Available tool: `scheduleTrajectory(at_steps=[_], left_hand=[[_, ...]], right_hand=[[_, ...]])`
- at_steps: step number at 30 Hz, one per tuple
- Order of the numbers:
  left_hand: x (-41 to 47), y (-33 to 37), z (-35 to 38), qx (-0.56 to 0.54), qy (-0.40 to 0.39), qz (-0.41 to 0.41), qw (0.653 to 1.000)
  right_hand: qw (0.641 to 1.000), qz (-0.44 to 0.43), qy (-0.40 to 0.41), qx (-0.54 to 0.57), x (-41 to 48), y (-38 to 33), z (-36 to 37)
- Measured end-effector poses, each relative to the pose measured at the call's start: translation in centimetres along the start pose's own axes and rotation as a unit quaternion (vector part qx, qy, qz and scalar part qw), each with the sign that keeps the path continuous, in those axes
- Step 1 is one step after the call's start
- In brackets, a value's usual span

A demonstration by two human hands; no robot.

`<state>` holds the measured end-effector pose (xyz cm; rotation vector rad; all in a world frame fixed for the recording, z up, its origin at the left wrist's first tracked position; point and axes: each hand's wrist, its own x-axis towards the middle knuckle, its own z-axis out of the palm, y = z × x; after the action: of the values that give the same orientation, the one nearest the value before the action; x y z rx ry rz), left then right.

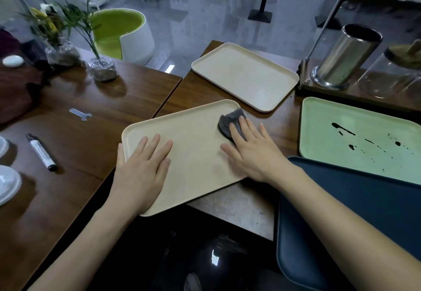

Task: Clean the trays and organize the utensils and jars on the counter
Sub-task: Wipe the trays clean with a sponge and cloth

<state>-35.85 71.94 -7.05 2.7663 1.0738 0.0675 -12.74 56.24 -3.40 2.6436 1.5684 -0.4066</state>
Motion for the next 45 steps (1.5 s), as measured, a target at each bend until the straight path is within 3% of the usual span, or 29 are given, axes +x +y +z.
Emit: scheduleTrajectory(at_steps=[4, 10, 15, 20, 24, 27, 30, 32, 34, 36, 41, 45], left_hand=[[0.0, 0.0, 0.1, 0.002, 0.011, 0.001, 1.0], [-0.1, 0.0, 0.4, 0.013, 0.018, 0.01, 1.0], [0.0, 0.2, 0.2, 0.002, 0.011, 0.008, 1.0], [0.3, 0.0, 0.0, 0.004, 0.007, 0.015, 1.0], [0.2, 0.0, -0.2, 0.011, -0.004, 0.021, 1.0], [-0.1, 0.2, -0.5, 0.001, 0.001, 0.022, 1.0], [-0.2, 0.3, -0.6, -0.004, 0.001, 0.019, 1.0], [-0.2, 0.3, -0.5, -0.011, 0.003, 0.021, 1.0], [-0.2, 0.2, -0.4, -0.011, 0.008, 0.024, 1.0], [-0.2, 0.3, -0.3, -0.011, 0.013, 0.019, 1.0], [0.3, -0.1, 0.2, -0.01, 0.024, 0.024, 0.999], [0.1, -0.8, 0.4, -0.084, 0.069, -0.033, 0.994]], right_hand=[[1.0, 0.009, 0.019, -0.003, 0.5, -0.5, 0.4], [1.0, -0.012, 0.026, -0.002, -5.7, 0.8, 1.6], [0.998, 0.017, 0.06, 0.03, -5.9, -4.0, 2.7], [0.992, -0.08, 0.074, 0.066, -4.8, -10.3, 4.3], [0.985, -0.121, 0.111, 0.05, -4.9, -10.0, 5.0], [0.992, -0.083, 0.094, 0.018, -5.1, -6.1, 4.5], [0.997, 0.006, 0.06, -0.041, -5.2, -1.7, 2.6], [0.999, 0.034, 0.028, -0.021, -5.1, -0.6, 1.7], [0.997, 0.045, 0.051, 0.026, -5.3, -1.7, 1.8], [0.994, 0.016, 0.099, 0.037, -5.5, -4.5, 2.9], [0.988, -0.094, 0.1, 0.071, -4.5, -10.6, 5.0], [0.994, -0.071, 0.083, 0.029, -2.7, -7.7, 3.2]])
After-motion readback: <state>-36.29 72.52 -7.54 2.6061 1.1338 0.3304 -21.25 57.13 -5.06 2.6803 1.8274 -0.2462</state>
